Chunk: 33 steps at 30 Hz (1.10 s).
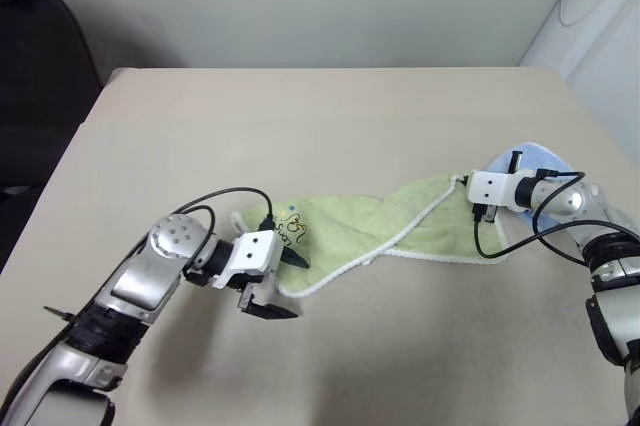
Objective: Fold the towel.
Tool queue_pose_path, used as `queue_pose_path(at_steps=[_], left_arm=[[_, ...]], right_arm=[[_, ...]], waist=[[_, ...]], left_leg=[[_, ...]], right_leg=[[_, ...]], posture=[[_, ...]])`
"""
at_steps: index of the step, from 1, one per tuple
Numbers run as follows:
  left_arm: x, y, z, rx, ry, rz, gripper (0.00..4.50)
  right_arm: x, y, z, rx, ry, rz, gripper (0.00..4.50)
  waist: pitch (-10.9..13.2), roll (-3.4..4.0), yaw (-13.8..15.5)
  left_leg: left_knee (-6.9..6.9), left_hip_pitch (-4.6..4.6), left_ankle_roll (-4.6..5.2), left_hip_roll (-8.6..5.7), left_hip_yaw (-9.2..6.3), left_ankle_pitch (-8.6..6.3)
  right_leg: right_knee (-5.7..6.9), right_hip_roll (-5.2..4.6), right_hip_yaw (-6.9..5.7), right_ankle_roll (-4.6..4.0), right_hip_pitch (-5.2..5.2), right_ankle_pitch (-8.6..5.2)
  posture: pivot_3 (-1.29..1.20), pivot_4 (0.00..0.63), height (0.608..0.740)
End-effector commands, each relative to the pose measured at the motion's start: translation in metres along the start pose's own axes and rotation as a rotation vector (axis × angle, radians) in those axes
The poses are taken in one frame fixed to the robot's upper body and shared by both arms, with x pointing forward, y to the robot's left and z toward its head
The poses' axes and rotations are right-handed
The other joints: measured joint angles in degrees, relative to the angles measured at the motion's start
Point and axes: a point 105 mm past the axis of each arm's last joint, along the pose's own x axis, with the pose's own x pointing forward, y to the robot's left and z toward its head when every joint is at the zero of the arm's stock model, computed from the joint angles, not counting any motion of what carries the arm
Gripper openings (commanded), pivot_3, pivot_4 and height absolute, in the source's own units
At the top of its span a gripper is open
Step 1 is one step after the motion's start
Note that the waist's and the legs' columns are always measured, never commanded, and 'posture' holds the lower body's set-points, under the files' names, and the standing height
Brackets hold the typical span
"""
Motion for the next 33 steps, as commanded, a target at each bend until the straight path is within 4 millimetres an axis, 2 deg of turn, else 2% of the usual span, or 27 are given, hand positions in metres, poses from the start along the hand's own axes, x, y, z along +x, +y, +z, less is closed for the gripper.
queue_pose_path(at_steps=[1,4,6,9,17,18,22,26,33], left_arm=[[0.002,0.003,-0.004,0.045,0.04,-0.007,4.45],[0.004,0.004,-0.01,0.057,0.06,-0.003,4.45],[0.004,0.006,-0.01,0.066,0.055,0.009,4.09],[0.003,0.008,-0.008,0.059,0.034,0.028,3.16],[-0.002,0.004,0.003,0.037,-0.035,0.037,0.23],[-0.003,0.003,0.003,0.032,-0.04,0.038,0.05],[-0.01,0.002,0.012,-0.002,-0.103,0.077,0.05],[-0.029,0.017,0.034,-0.102,-0.253,0.199,0.05],[-0.072,0.045,0.061,-0.199,-0.469,0.412,0.05]], right_arm=[[-0.01,-0.017,0.0,0.002,-0.007,-0.064,0.0],[-0.01,-0.017,0.0,0.003,-0.008,-0.065,0.0],[-0.011,-0.016,0.0,0.003,-0.007,-0.066,0.0],[-0.011,-0.017,-0.001,0.001,-0.004,-0.066,0.0],[-0.01,-0.017,-0.002,-0.003,0.005,-0.061,0.0],[-0.01,-0.016,-0.002,-0.003,0.006,-0.061,0.0],[-0.01,-0.016,-0.002,-0.001,0.006,-0.061,0.0],[-0.011,-0.019,-0.003,0.003,0.006,-0.072,0.0],[-0.023,-0.039,-0.005,0.015,0.015,-0.118,0.0]], waist=[[0.0,0.0,-0.1],[0.0,0.03,-0.2],[0.0,0.04,-0.2],[0.0,0.05,-0.2],[0.0,0.05,-0.2],[0.0,0.05,-0.2],[0.0,0.05,-0.2],[0.0,0.04,-0.2],[0.0,0.05,-0.2]], left_leg=[[0.0,0.0,0.0,0.0,0.0,0.0],[0.0,0.01,0.02,0.0,0.0,0.01],[0.01,0.01,0.04,0.0,0.0,0.02],[0.02,0.01,0.07,-0.01,0.0,0.04],[0.01,-0.01,0.07,0.0,0.01,0.03],[0.01,-0.01,0.07,0.0,0.01,0.03],[0.01,-0.02,0.07,0.0,0.01,0.03],[0.02,-0.03,0.07,0.0,0.0,0.04],[0.02,-0.02,0.06,-0.01,0.04,0.04]], right_leg=[[0.0,0.0,0.0,0.0,0.0,0.0],[0.0,0.0,0.0,0.0,0.0,0.0],[0.01,0.0,0.0,0.02,0.0,0.01],[0.01,0.0,0.0,0.06,0.02,0.03],[-0.04,0.0,0.01,0.06,0.01,0.03],[-0.04,0.0,0.01,0.06,0.01,0.03],[-0.05,0.0,0.01,0.06,0.01,0.04],[-0.01,0.0,0.0,0.06,0.0,0.04],[-0.01,0.0,0.0,0.06,0.0,0.04]], posture=[[0.0,0.15,0.74],[0.0,0.15,0.74],[0.0,0.15,0.74],[0.0,0.15,0.74],[0.0,0.15,0.74],[0.0,0.15,0.74],[0.0,0.15,0.74],[0.0,0.15,0.74],[0.0,0.15,0.74]])
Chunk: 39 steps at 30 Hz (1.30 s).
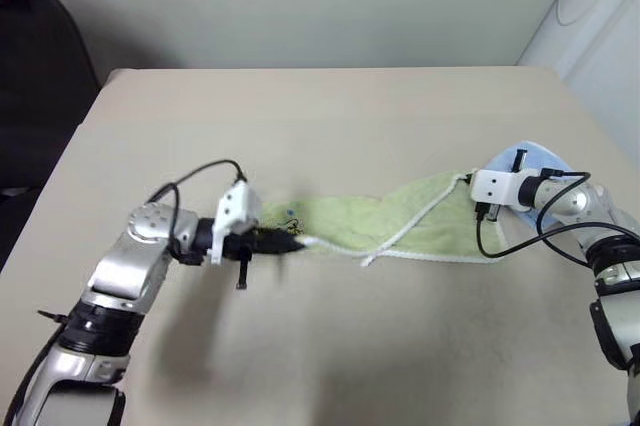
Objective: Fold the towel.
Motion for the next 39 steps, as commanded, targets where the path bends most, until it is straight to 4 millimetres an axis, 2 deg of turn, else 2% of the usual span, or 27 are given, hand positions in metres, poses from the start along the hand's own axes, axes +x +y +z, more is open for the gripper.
queue_pose_path(at_steps=[1,5,11,13,15,17,21,23,26,29,34,37,39], left_arm=[[-0.01,0.011,0.033,0.004,-0.135,0.089,0.05],[-0.021,0.036,0.06,-0.024,-0.279,0.229,0.05],[-0.044,0.087,0.126,0.011,-0.547,0.462,0.05],[-0.051,0.097,0.143,0.02,-0.605,0.495,0.05],[-0.063,0.103,0.161,0.041,-0.653,0.513,0.05],[-0.072,0.104,0.171,0.067,-0.667,0.523,0.05],[-0.087,0.097,0.177,0.111,-0.66,0.524,0.05],[-0.094,0.083,0.168,0.098,-0.629,0.489,0.05],[-0.1,0.058,0.153,0.072,-0.572,0.448,0.05],[-0.109,0.029,0.138,-0.001,-0.539,0.415,0.05],[-0.106,-0.016,0.106,-0.104,-0.408,0.352,0.05],[-0.108,-0.03,0.082,-0.191,-0.34,0.372,0.05],[-0.107,-0.033,0.071,-0.224,-0.319,0.386,0.05]], right_arm=[[-0.017,-0.035,-0.001,0.008,-0.003,-0.105,0.0],[-0.026,-0.058,0.0,0.008,0.0,-0.175,0.0],[-0.045,-0.112,0.011,-0.01,0.002,-0.324,0.0],[-0.05,-0.124,0.015,-0.012,-0.004,-0.356,0.0],[-0.06,-0.139,0.022,-0.011,-0.026,-0.39,0.0],[-0.07,-0.15,0.027,-0.002,-0.052,-0.413,0.0],[-0.088,-0.159,0.034,0.016,-0.107,-0.42,0.0],[-0.098,-0.152,0.038,0.043,-0.161,-0.378,0.0],[-0.111,-0.133,0.046,0.096,-0.232,-0.288,0.0],[-0.126,-0.097,0.052,0.179,-0.266,-0.131,0.0],[-0.144,-0.048,0.061,0.316,-0.269,0.076,0.0],[-0.153,-0.02,0.063,0.399,-0.256,0.207,0.0],[-0.153,-0.013,0.062,0.42,-0.25,0.231,0.0]], waist=[[0.0,0.0,0.0],[0.0,0.0,0.1],[0.0,0.03,0.2],[0.0,0.03,0.2],[0.0,0.03,0.3],[0.0,0.03,0.3],[0.0,0.03,0.3],[0.0,0.04,0.3],[0.0,0.03,0.3],[0.0,0.03,0.5],[0.0,0.03,0.8],[0.1,-0.02,0.8],[0.1,-0.05,0.7]], left_leg=[[0.0,0.0,0.0,0.0,0.01,0.0],[0.02,0.0,-0.01,0.01,0.01,0.01],[0.12,-0.01,0.0,0.0,0.03,0.04],[0.17,-0.05,0.0,0.0,0.03,0.04],[0.22,-0.09,0.02,-0.01,0.03,0.06],[0.21,-0.13,0.05,-0.01,0.05,0.07],[0.12,-0.55,0.06,-0.02,0.1,0.09],[0.28,-0.97,0.05,-0.02,0.12,0.1],[0.28,-1.07,0.05,-0.02,0.16,0.09],[0.39,-1.32,0.05,-0.02,0.17,0.09],[0.89,-1.55,0.03,-0.01,0.23,0.08],[0.8,-0.82,0.01,0.01,0.29,0.07],[0.8,-0.15,0.0,0.02,0.3,0.07]], right_leg=[[0.0,0.0,0.0,0.0,0.0,0.0],[0.0,0.0,-0.01,0.0,0.0,0.0],[0.06,0.0,-0.01,0.02,0.0,0.02],[0.04,0.0,-0.01,0.04,-0.01,0.02],[-0.01,0.0,-0.01,0.04,-0.01,0.02],[-0.06,0.01,0.0,0.03,-0.04,0.02],[-0.16,0.01,0.02,0.03,-0.41,0.02],[-0.11,0.03,0.02,0.03,-0.82,0.02],[-0.1,0.04,0.03,0.04,-0.89,0.02],[-0.18,0.05,0.02,0.04,-1.05,0.02],[-0.01,0.09,0.05,0.1,-1.11,0.01],[-0.14,0.09,0.13,0.19,-0.51,0.02],[-0.02,0.09,0.15,0.28,0.05,-0.02]], posture=[[0.0,0.15,0.74],[0.0,0.15,0.74],[0.0,0.15,0.74],[0.0,0.15,0.74],[0.0,0.15,0.74],[0.0,0.15,0.74],[0.0,0.15,0.74],[0.0,0.15,0.74],[0.0,0.15,0.74],[0.0,0.15,0.74],[0.0,0.15,0.74],[0.0,0.15,0.74],[0.0,0.15,0.74]])
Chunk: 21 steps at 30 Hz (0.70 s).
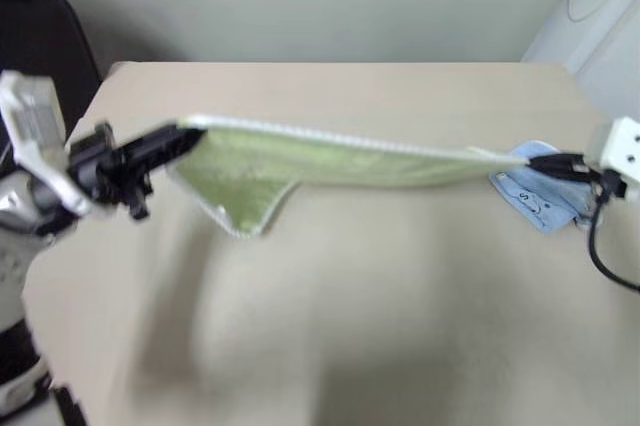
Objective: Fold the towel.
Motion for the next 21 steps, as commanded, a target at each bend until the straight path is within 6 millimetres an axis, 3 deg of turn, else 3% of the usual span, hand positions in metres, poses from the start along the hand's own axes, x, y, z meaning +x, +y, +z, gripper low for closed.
queue_pose_path(at_steps=[1,2,3,4,6,10,12,15,17,21], left_arm=[[-0.002,-0.007,0.001,0.035,-0.002,0.014,0.05],[-0.001,-0.003,-0.001,0.031,-0.006,0.031,0.05],[0.006,0.016,0.0,0.045,-0.027,0.102,0.05],[0.013,0.032,0.003,0.068,-0.044,0.163,0.05],[0.029,0.063,0.015,0.119,-0.092,0.261,0.05],[0.058,0.105,0.049,0.197,-0.194,0.35,0.05],[0.072,0.121,0.075,0.264,-0.242,0.385,0.05],[0.08,0.134,0.108,0.315,-0.305,0.418,0.05],[0.08,0.131,0.13,0.35,-0.348,0.399,0.05],[0.069,0.12,0.143,0.397,-0.363,0.32,0.05]], right_arm=[[-0.008,-0.004,0.014,-0.029,-0.02,-0.019,0.0],[-0.006,-0.008,0.013,-0.038,-0.018,-0.038,0.0],[-0.001,-0.025,0.011,-0.069,-0.02,-0.112,0.0],[0.003,-0.04,0.011,-0.093,-0.019,-0.167,0.0],[0.013,-0.07,0.011,-0.145,-0.006,-0.27,0.0],[0.026,-0.129,0.024,-0.214,0.007,-0.466,0.0],[0.023,-0.154,0.038,-0.257,0.018,-0.552,0.0],[0.014,-0.174,0.056,-0.297,0.018,-0.627,0.0],[0.003,-0.181,0.066,-0.321,0.007,-0.656,0.0],[-0.015,-0.181,0.074,-0.343,-0.028,-0.653,0.0]], waist=[[0.1,0.02,-0.1],[0.1,0.05,-0.1],[0.1,0.08,-0.1],[0.1,0.13,-0.2],[0.1,0.42,-0.1],[0.1,0.43,-0.1],[0.1,0.46,0.0],[0.1,0.46,0.4],[0.1,0.47,0.6],[0.2,0.49,0.7]], left_leg=[[0.0,0.37,0.04,0.01,0.0,0.03],[0.01,0.73,0.1,0.0,0.0,0.04],[0.01,0.84,0.16,0.0,0.0,0.02],[0.01,1.32,0.9,-0.04,-0.04,-0.41],[0.19,1.55,1.08,-0.11,-0.05,-0.37],[0.18,1.02,1.11,-0.15,-0.16,-0.12],[0.19,0.28,0.42,-0.21,-0.19,0.28],[0.23,-1.0,0.34,-0.22,-0.21,0.55],[0.52,-1.72,0.33,-0.23,-0.19,0.57],[0.04,-2.11,0.35,-0.26,-0.26,0.53]], right_leg=[[0.01,0.01,0.0,0.0,0.33,0.0],[0.05,0.01,0.01,0.01,0.72,0.01],[0.05,0.01,0.03,0.02,0.83,0.01],[0.05,0.01,0.06,0.07,1.31,0.04],[0.12,-0.04,0.1,0.28,1.52,0.26],[0.09,-0.09,0.05,0.25,1.02,0.42],[0.21,-0.11,0.05,0.23,0.27,0.44],[0.21,-0.1,0.02,0.19,-0.85,0.52],[0.15,-0.11,0.02,0.19,-1.55,0.53],[0.05,-0.15,0.05,0.19,-2.06,0.52]], posture=[[0.0,0.15,0.74],[0.0,0.15,0.74],[0.0,0.15,0.74],[0.0,0.15,0.74],[0.0,0.15,0.74],[0.0,0.15,0.74],[0.0,0.15,0.74],[0.0,0.15,0.74],[0.0,0.15,0.74],[0.0,0.15,0.74]])
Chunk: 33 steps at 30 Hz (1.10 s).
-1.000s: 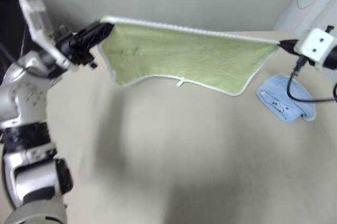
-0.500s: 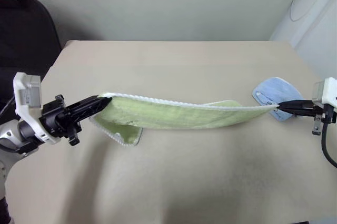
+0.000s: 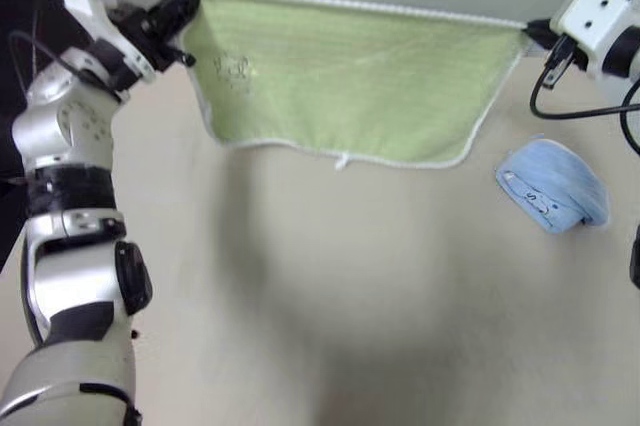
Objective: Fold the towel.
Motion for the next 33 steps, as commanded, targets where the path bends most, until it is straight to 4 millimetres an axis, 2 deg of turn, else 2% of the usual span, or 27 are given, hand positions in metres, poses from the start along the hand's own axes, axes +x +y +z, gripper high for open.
queue_pose_path(at_steps=[1,3,6,8,10,13,17,21,23,27,30,33], left_arm=[[-0.025,0.011,0.029,0.053,-0.061,-0.014,0.05],[-0.042,0.003,0.022,0.028,-0.027,-0.085,0.05],[-0.075,-0.017,0.003,-0.033,0.063,-0.193,0.05],[-0.097,-0.033,-0.012,-0.06,0.138,-0.247,0.05],[-0.121,-0.051,-0.031,-0.098,0.242,-0.285,0.05],[-0.146,-0.075,-0.056,-0.155,0.349,-0.306,0.05],[-0.164,-0.107,-0.077,-0.215,0.436,-0.334,0.05],[-0.182,-0.126,-0.094,-0.249,0.526,-0.352,0.05],[-0.19,-0.131,-0.102,-0.263,0.57,-0.351,0.05],[-0.193,-0.129,-0.11,-0.284,0.573,-0.295,0.05],[-0.189,-0.115,-0.115,-0.298,0.548,-0.209,0.05],[-0.181,-0.093,-0.12,-0.295,0.51,-0.104,0.05]], right_arm=[[-0.033,-0.023,-0.01,0.016,0.019,-0.052,0.0],[-0.043,-0.016,-0.012,0.046,-0.007,0.004,0.0],[-0.06,0.013,-0.019,0.11,-0.029,0.164,0.0],[-0.075,0.039,-0.026,0.167,-0.014,0.288,0.0],[-0.092,0.074,-0.032,0.239,0.012,0.431,0.0],[-0.11,0.116,-0.038,0.32,0.062,0.572,0.0],[-0.122,0.152,-0.05,0.356,0.139,0.663,0.0],[-0.127,0.162,-0.054,0.367,0.167,0.699,0.0],[-0.125,0.163,-0.055,0.361,0.167,0.71,0.0],[-0.11,0.161,-0.053,0.315,0.138,0.689,0.0],[-0.087,0.155,-0.054,0.262,0.12,0.635,0.0],[-0.055,0.148,-0.058,0.199,0.126,0.588,0.0]], waist=[[0.0,0.04,0.1],[0.0,0.05,0.1],[0.0,0.03,0.0],[0.0,0.03,0.0],[0.0,0.03,0.1],[0.0,0.03,0.1],[0.1,0.04,-0.1],[0.1,0.08,-0.7],[0.1,0.08,-1.0],[0.1,0.1,-1.2],[0.1,0.11,-1.5],[0.1,0.15,-1.6]], left_leg=[[-0.01,-0.18,0.0,0.0,0.0,0.0],[-0.04,-0.53,-0.01,0.02,-0.01,0.01],[0.09,-0.6,-0.01,0.02,0.02,0.01],[0.22,-0.58,-0.01,0.02,0.05,0.01],[0.2,-0.58,-0.03,0.04,0.08,0.03],[0.29,-0.39,-0.06,0.09,0.13,0.09],[0.31,0.83,-0.08,0.16,0.26,0.14],[0.09,2.76,0.76,0.17,0.27,-0.14],[0.08,3.09,0.8,0.17,0.27,-0.17],[0.08,3.04,0.76,0.17,0.28,-0.18],[0.05,2.94,0.73,0.18,0.28,-0.17],[0.03,2.81,0.73,0.18,0.23,-0.18]], right_leg=[[-0.02,0.0,0.0,0.0,-0.14,0.0],[0.0,0.01,-0.01,0.0,-0.5,0.0],[0.05,0.01,-0.01,-0.01,-0.52,-0.01],[0.08,0.01,-0.01,0.0,-0.41,0.0],[-0.01,0.02,-0.01,0.0,-0.27,-0.01],[-0.01,0.04,-0.01,0.01,0.11,-0.02],[0.03,0.02,0.04,0.08,1.09,0.02],[0.07,0.02,0.07,-0.01,2.87,0.11],[0.08,0.03,0.07,-0.05,3.18,0.08],[0.08,0.04,0.07,-0.01,3.14,0.05],[0.08,0.05,0.06,-0.01,3.03,0.05],[0.1,0.04,0.05,-0.01,2.88,0.05]], posture=[[0.0,0.15,0.74],[0.0,0.15,0.74],[0.0,0.15,0.74],[0.0,0.15,0.74],[0.0,0.15,0.74],[0.0,0.15,0.74],[0.0,0.15,0.74],[0.0,0.15,0.74],[0.0,0.15,0.74],[0.0,0.15,0.74],[0.0,0.15,0.74],[0.0,0.15,0.74]])
